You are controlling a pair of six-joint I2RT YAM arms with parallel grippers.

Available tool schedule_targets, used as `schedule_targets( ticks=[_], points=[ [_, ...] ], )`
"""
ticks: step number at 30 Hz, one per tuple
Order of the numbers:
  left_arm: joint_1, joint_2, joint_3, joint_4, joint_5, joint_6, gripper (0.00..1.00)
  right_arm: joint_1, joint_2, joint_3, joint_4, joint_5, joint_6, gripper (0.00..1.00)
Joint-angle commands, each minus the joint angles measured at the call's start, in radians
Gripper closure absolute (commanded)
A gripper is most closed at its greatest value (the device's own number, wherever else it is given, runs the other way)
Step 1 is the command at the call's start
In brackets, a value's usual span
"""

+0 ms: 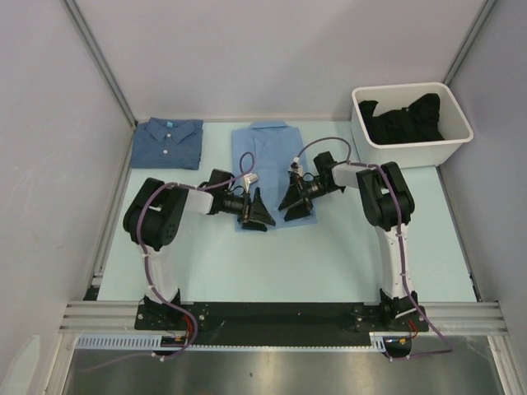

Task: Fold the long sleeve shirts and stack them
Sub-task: Fold the shirt

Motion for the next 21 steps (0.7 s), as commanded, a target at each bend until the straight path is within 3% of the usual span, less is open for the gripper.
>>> schedule_targets(
  ticks=[1, 4, 8, 13, 16, 21],
  points=[
    [0.099, 0.056, -0.049, 0.032, -0.043, 0.004, 0.01, -0.087, 0.091, -0.014, -0.106, 0.065, -0.134, 0.00],
    [0.151, 0.025, -0.092, -0.027, -0.063, 0.069, 0.00, -0.152, 0.116, -0.012, -0.234, 0.125, -0.237, 0.00],
    [0.206, -0.036, -0.141, -0.234, -0.071, 0.195, 0.00, -0.221, 0.094, 0.003, -0.399, 0.175, -0.392, 0.00],
    [0.259, -0.209, -0.098, -0.495, -0.042, 0.442, 0.01, -0.226, -0.056, 0.026, -0.567, 0.141, -0.498, 0.00],
    [0.196, -0.285, -0.060, -0.494, 0.000, 0.441, 0.01, -0.154, -0.146, 0.034, -0.538, 0.074, -0.428, 0.00],
    [0.044, -0.256, -0.035, -0.329, -0.026, 0.343, 0.01, -0.016, -0.196, -0.021, -0.238, 0.090, -0.215, 0.00]
  ],
)
